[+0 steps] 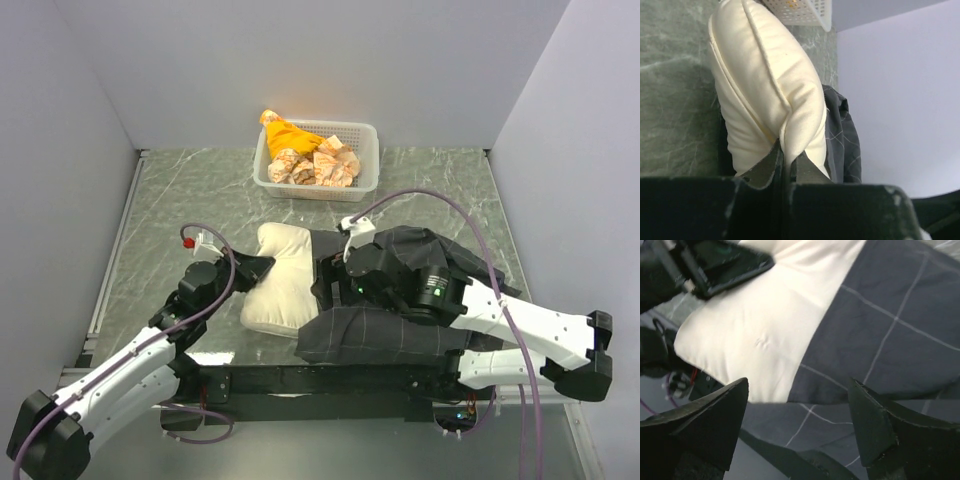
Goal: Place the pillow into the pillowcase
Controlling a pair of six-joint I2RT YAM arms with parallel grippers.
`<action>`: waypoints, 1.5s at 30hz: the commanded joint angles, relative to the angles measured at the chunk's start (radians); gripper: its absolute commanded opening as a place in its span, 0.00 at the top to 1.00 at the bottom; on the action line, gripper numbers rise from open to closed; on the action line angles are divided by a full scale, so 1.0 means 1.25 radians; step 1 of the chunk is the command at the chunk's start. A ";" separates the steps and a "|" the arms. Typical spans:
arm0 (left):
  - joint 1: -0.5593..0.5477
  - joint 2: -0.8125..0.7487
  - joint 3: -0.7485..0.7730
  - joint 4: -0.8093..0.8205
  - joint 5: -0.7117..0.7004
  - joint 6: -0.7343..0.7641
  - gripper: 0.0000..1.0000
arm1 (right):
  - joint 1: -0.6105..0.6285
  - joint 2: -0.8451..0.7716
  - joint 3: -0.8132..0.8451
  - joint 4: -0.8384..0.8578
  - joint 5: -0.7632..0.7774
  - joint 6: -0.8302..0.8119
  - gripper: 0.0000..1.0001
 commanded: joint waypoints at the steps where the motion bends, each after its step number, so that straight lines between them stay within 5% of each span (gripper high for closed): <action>1: -0.006 -0.042 0.014 0.065 0.036 0.071 0.99 | -0.017 -0.003 0.010 -0.004 0.106 0.020 0.12; 7: -0.027 -0.053 0.016 0.064 0.045 0.102 0.99 | -0.038 0.134 0.036 0.028 0.093 0.008 0.07; 12: -0.035 -0.050 0.018 0.064 0.045 0.106 0.99 | -0.070 0.221 0.054 0.044 0.103 0.003 0.14; 14: -0.037 -0.052 0.023 0.058 0.045 0.113 0.99 | -0.085 0.234 0.047 0.038 0.116 0.002 0.22; 18: -0.038 -0.064 0.040 0.039 0.045 0.122 0.99 | -0.124 0.230 0.048 0.006 0.160 -0.006 0.73; 21: -0.038 -0.059 0.075 0.021 0.045 0.140 0.99 | -0.124 0.245 0.118 -0.038 0.159 -0.028 0.96; 24: -0.038 -0.035 0.163 -0.022 0.011 0.181 0.99 | -0.108 0.250 0.224 -0.032 0.053 -0.074 1.00; 31: -0.038 0.118 0.506 -0.127 0.017 0.325 0.98 | -0.068 0.290 0.707 -0.100 -0.146 -0.153 1.00; 35: -0.038 0.185 0.677 -0.185 0.015 0.345 0.82 | -0.109 0.288 0.874 -0.141 -0.198 -0.171 1.00; 39: -0.038 0.220 0.774 -0.217 -0.007 0.368 0.39 | -0.173 0.240 0.908 -0.131 -0.314 -0.169 1.00; 42: -0.034 0.223 0.854 -0.272 -0.076 0.384 0.16 | -0.237 0.185 0.871 -0.112 -0.376 -0.158 1.00; 45: -0.013 0.228 0.939 -0.377 -0.120 0.374 0.11 | -0.291 0.144 0.837 -0.105 -0.392 -0.150 1.00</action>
